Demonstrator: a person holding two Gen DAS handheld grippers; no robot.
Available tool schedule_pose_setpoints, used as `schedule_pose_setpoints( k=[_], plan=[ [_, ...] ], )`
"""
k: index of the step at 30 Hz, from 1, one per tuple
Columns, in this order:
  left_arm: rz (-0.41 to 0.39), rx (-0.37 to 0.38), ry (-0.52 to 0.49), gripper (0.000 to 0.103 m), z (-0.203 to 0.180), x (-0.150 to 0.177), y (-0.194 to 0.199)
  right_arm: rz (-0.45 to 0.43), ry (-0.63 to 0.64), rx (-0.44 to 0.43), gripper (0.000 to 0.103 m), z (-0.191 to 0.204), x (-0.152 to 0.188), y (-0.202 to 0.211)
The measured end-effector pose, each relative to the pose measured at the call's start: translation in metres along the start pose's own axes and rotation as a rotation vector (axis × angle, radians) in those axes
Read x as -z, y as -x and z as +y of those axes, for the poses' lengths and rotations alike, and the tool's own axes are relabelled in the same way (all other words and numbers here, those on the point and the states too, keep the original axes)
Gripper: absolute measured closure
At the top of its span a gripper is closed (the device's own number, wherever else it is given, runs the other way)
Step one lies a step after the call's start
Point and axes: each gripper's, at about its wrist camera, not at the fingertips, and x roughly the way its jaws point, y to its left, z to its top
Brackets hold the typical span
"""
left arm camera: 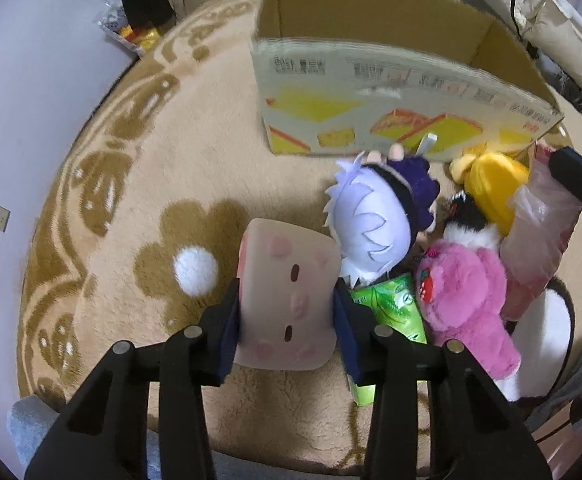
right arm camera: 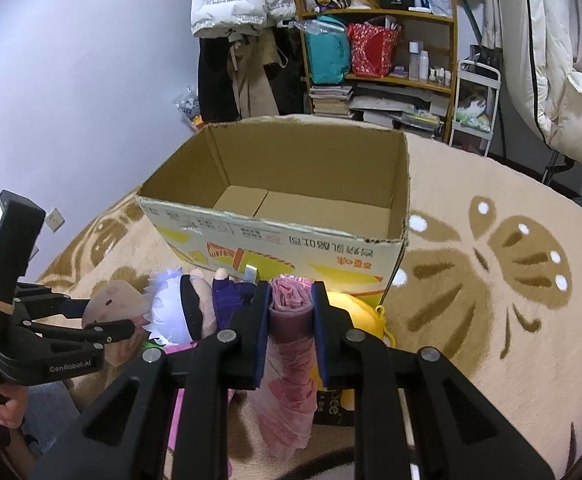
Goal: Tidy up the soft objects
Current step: 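Lift both held items into the cardboard box and open both tools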
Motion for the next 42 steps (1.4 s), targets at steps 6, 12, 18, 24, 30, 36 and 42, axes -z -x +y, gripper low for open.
schedule_pose_setpoints(
  k=[6,12,18,24,30,36,42],
  plan=[
    [-0.095,0.000,0.044,0.066,0.009,-0.005,0.029,-0.055,-0.039,-0.002,0.083,-0.008,-0.007,0.017],
    [-0.261,-0.004,0.053,0.067,0.010,-0.019,0.067,-0.127,-0.037,0.009,0.083,-0.009,-0.020,0.038],
    [-0.406,-0.001,0.044,0.067,0.009,-0.039,0.097,-0.190,-0.033,0.007,0.083,-0.009,-0.038,0.054],
    [-0.474,-0.005,0.043,0.067,0.012,-0.058,0.115,-0.231,-0.012,-0.001,0.083,-0.005,-0.059,0.061],
    [-0.517,-0.008,0.048,0.067,0.011,-0.078,0.124,-0.287,0.000,-0.014,0.083,-0.003,-0.085,0.073],
    [-0.533,-0.021,0.028,0.067,0.004,-0.100,0.120,-0.340,0.018,-0.015,0.083,-0.001,-0.113,0.082],
    [-0.517,-0.014,0.023,0.066,-0.002,-0.114,0.104,-0.336,0.033,-0.009,0.083,-0.005,-0.130,0.064]
  ],
)
